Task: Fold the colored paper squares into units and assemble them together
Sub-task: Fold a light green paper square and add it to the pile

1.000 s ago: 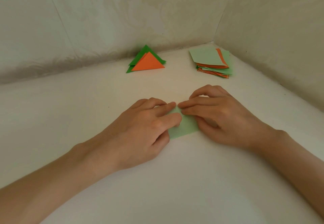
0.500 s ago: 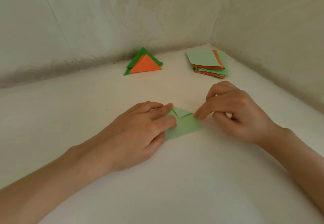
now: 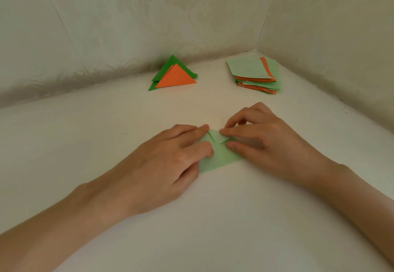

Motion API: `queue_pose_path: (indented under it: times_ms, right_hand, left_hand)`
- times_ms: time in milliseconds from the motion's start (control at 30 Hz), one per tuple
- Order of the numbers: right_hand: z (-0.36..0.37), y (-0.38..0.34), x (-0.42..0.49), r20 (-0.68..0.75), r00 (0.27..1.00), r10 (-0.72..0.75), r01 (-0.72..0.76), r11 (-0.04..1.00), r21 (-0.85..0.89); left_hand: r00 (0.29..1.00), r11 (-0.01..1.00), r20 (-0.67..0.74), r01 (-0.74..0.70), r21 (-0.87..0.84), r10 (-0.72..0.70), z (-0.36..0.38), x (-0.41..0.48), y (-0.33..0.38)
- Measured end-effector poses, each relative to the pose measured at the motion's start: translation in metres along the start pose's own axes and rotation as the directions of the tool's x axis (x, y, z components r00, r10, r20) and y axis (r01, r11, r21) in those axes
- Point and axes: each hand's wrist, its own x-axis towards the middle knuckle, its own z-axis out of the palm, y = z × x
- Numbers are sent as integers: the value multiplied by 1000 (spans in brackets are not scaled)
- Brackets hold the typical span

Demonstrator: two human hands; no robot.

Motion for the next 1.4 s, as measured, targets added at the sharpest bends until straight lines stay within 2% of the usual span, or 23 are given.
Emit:
queue_pose_path:
  times_ms: [133,233,300,333,367,400,467,533,633,733,833,1400]
  right_hand:
    - [1,-12,1,-17,990,141,-138,981,137]
    - [0,-20,2,16,953,302,-288,890,354]
    - [1,-21,3,26,933,358,-330,828,453]
    - [1,-23,4,22,924,382,-342,798,497]
    - [1,-24,6,21,915,404,-347,757,553]
    - [0,-26,7,26,907,421,-344,702,624]
    - [-3,-28,7,46,905,423,-318,602,732]
    - [-5,-31,7,62,915,399,-299,566,768]
    - [-5,-35,6,94,901,424,-332,532,779]
    - [-9,-38,7,212,861,462,-431,442,787]
    - [-12,-40,7,267,854,447,-476,462,749]
    - [-12,-45,5,176,882,438,-412,533,739]
  left_hand:
    - [1000,1000,0,-2,-29,2,0,0,1]
    - [1000,1000,0,-20,-22,20,-1,1,2]
    - [997,993,-71,0,-115,-8,-3,2,4]
    - [986,969,-134,61,-240,-95,-6,3,4]
    - [959,902,-175,135,-409,-223,-10,4,5]
    - [924,790,-166,189,-583,-344,-13,6,5]
    - [878,551,-44,260,-793,-477,-18,11,5]
    - [870,435,79,319,-842,-486,-20,16,8]
    - [882,363,133,319,-875,-453,-19,17,11]
    - [894,341,134,297,-892,-427,-20,16,12]
    - [900,347,146,301,-888,-410,-19,18,14]
    - [887,322,200,350,-880,-417,-20,17,15]
